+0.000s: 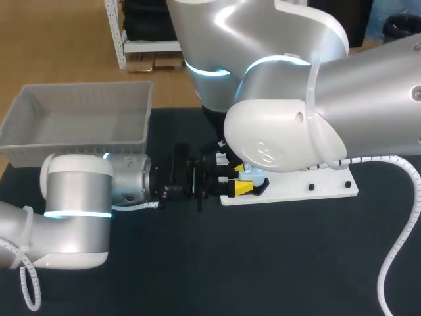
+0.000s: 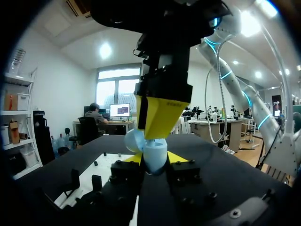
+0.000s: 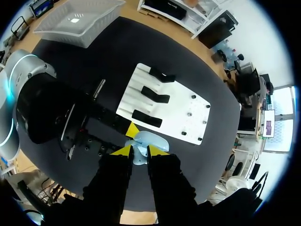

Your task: Pick up each earbud case from the left stands, insert the matching earbuds, close the lid, and place the case in the box.

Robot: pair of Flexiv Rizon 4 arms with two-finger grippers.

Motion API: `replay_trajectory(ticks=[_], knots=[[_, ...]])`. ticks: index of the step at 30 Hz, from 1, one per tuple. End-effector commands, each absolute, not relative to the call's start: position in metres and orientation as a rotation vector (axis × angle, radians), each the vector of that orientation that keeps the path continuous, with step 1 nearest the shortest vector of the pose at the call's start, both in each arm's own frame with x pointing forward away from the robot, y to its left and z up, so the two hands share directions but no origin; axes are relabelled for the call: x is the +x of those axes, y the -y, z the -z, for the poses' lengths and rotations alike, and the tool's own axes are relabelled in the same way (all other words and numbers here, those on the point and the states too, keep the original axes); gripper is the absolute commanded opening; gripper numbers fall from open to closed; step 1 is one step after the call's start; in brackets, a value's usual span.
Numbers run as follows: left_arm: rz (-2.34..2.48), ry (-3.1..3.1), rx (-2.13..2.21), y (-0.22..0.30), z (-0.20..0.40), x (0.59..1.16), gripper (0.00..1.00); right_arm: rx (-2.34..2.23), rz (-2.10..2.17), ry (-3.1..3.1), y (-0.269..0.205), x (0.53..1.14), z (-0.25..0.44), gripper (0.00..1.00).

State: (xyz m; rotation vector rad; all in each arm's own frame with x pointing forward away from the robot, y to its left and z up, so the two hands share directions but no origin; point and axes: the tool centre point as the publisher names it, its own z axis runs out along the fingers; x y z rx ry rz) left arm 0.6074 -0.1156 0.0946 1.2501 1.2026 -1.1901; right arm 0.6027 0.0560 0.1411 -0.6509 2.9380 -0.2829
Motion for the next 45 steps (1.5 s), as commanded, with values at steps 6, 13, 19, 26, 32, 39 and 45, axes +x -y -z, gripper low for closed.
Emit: replay_trajectory(ticks=[6, 13, 19, 26, 32, 39, 45], knots=[[1.188, -1.201, 1.247, 0.115, -0.095, 0.606, 0.0, -0.659, 0.275, -2.939, -0.057, 0.605, -0.143, 0.32], [1.188, -1.201, 1.247, 0.115, -0.095, 0.606, 0.0, -0.643, 0.24, -2.932, -0.055, 0.602, -0.154, 0.33], [1.188, -1.201, 1.247, 0.115, -0.095, 0.606, 0.0, -0.486, 0.116, -2.967, -0.043, 0.617, -0.17, 0.45], [1.188, -1.201, 1.247, 0.115, -0.095, 0.606, 0.0, -0.25, 0.056, -3.038, -0.023, 0.651, -0.159, 1.0], [1.188, -1.201, 1.247, 0.115, -0.095, 0.606, 0.0, -0.202, 0.053, -3.071, -0.016, 0.664, -0.144, 1.0], [1.188, -1.201, 1.247, 0.115, -0.095, 0.606, 0.0, -0.189, 0.052, -3.111, -0.011, 0.657, -0.129, 1.0], [1.188, -1.201, 1.247, 0.115, -0.095, 0.606, 0.0, -0.153, 0.073, -3.115, 0.001, 0.644, -0.137, 1.0]])
